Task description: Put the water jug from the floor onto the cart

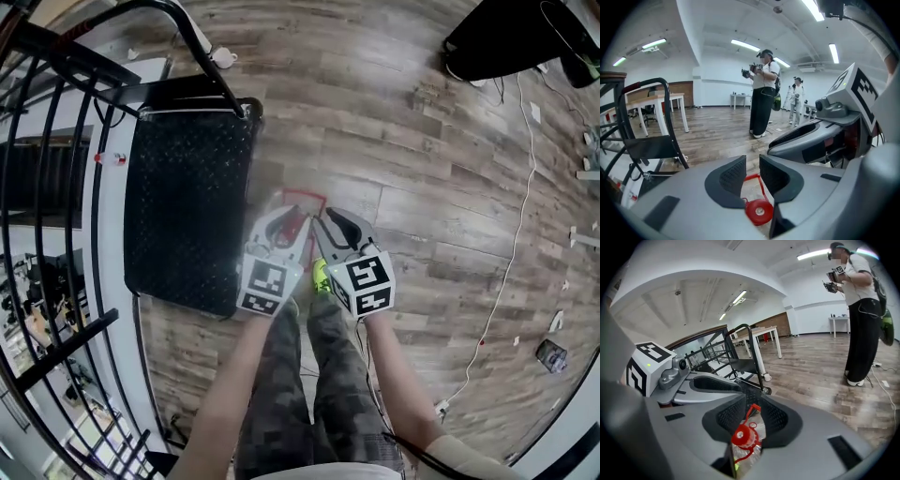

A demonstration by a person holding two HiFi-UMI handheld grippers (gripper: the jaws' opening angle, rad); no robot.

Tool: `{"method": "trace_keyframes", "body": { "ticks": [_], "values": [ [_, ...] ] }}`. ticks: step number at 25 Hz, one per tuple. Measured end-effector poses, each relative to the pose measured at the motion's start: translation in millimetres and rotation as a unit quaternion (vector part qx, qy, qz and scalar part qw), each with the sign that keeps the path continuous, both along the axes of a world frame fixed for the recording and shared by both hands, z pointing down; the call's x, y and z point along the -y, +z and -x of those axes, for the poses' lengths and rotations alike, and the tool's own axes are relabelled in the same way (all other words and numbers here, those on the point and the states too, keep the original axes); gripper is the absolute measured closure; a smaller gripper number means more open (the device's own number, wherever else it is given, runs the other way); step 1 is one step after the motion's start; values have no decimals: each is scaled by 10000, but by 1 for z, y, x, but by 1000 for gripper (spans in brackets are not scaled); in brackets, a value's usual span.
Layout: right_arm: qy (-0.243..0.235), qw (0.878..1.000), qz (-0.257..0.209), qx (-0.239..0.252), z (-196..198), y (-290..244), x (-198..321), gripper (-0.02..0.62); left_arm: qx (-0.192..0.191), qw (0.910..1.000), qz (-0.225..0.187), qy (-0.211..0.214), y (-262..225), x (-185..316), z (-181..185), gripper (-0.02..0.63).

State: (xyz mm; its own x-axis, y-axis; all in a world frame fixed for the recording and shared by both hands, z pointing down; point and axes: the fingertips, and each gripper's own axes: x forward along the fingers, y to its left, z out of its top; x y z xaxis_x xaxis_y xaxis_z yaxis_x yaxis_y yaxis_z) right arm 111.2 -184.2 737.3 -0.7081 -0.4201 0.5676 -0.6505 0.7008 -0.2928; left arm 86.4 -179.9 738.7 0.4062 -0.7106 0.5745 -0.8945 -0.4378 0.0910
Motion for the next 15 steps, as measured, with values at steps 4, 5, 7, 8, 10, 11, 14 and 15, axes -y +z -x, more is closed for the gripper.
{"method": "trace_keyframes", "body": {
  "ticks": [4, 5, 7, 8, 10, 11, 14, 15],
  "values": [
    [201, 9997, -6, -98, 6, 30, 6, 512, 71, 9998, 95, -166, 33, 6, 8, 538],
    [216, 9997, 4, -124, 8, 37, 7, 510, 119, 9997, 128, -181, 41, 6, 10, 538],
    [222, 9996, 5, -194, 11, 49, 7, 501, 213, 9993, 208, -231, 56, 6, 15, 532],
    [225, 9995, 1, -232, 12, 54, 8, 496, 248, 9990, 244, -275, 63, 6, 17, 523],
    [248, 9993, 0, -285, 13, 62, 8, 487, 295, 9985, 282, -374, 73, 6, 21, 500],
    [270, 9992, 2, -295, 14, 65, 9, 484, 311, 9983, 287, -412, 76, 6, 23, 493],
    [395, 9986, -38, -337, 16, 74, 14, 468, 359, 9978, 307, -460, 87, 10, 26, 482],
    [452, 9983, -58, -373, 15, 78, 16, 460, 369, 9977, 330, -462, 91, 11, 27, 480]
  ]
}}
